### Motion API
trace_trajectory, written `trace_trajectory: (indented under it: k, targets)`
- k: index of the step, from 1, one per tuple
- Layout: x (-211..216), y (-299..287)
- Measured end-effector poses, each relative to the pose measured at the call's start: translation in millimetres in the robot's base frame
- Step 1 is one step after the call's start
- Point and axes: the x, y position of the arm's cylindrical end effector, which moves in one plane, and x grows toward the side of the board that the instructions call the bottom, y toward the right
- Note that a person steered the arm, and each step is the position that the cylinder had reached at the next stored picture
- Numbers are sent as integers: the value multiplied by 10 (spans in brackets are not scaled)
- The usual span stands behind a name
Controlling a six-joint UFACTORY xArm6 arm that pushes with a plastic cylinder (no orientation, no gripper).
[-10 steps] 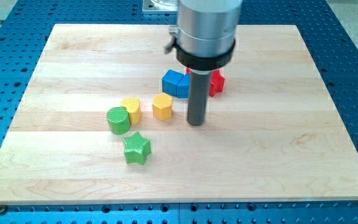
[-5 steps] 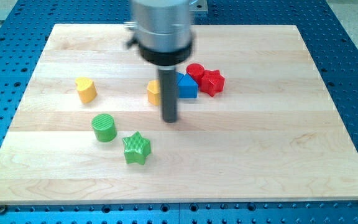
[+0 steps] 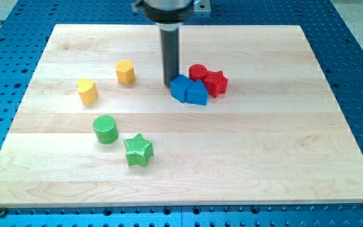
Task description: Separate the greenblue and yellow blocks from each other
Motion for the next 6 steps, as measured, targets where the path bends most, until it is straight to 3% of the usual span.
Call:
trace_trajectory:
  k: [3, 4, 5, 6]
  targets:
    - [744, 1405]
    - [840, 1626]
    - [1148, 1369]
    - [1156, 651]
